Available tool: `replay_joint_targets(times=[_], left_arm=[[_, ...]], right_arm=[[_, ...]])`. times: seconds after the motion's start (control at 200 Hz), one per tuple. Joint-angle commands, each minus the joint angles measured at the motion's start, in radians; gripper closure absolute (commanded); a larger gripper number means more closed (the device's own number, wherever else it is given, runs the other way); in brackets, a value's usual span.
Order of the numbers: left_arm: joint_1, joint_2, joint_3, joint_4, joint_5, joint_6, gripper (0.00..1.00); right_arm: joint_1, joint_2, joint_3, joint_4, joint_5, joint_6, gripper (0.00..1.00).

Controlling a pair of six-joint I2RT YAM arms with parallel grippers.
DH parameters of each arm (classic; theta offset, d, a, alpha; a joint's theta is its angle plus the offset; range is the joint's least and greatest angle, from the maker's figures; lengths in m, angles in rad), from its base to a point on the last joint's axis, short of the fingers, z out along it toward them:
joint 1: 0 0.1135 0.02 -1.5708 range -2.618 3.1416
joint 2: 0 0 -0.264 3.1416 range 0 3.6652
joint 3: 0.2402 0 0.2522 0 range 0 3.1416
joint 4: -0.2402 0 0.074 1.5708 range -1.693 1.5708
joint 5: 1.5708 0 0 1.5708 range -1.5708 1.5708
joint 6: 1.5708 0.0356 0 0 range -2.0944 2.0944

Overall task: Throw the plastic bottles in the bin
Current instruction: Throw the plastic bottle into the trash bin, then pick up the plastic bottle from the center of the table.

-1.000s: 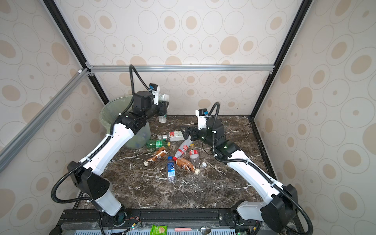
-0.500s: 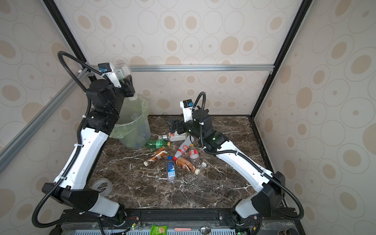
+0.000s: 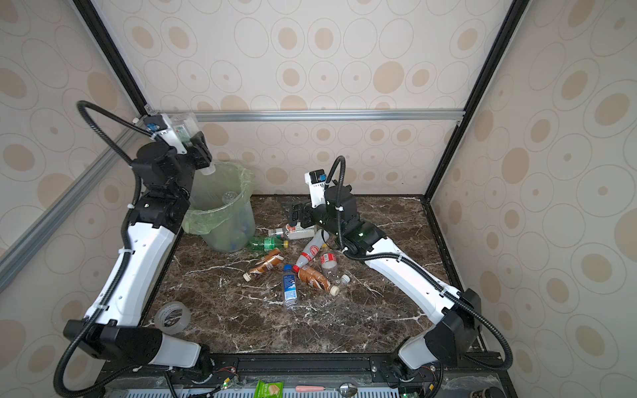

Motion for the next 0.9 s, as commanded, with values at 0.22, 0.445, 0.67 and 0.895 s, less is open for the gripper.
replay_joint_targets(times=[0.22,0.445,0.67,0.895], left_arm=[[0.006,0.035,0.107,-0.184,0.139,-0.085,0.01],[-0.073,0.01,0.097,-0.195,0.182,-0.089,0.01],[-0.237,0.008,-0.004,-0.178,0.197,-0.093,0.01],[-0.348,-0.004,-0.149,-0.108,0.247,-0.165,0.01]], right_arm=[[0.005,-0.027,-0.02,-0.031,0.035,-0.033,0.01],[0.004,-0.015,-0.028,-0.061,0.079,-0.013,0.0],[0.0,-0.022,-0.059,-0.16,0.187,0.012,0.0],[-0.025,-0.103,-0.211,-0.203,0.225,0.036,0.01]])
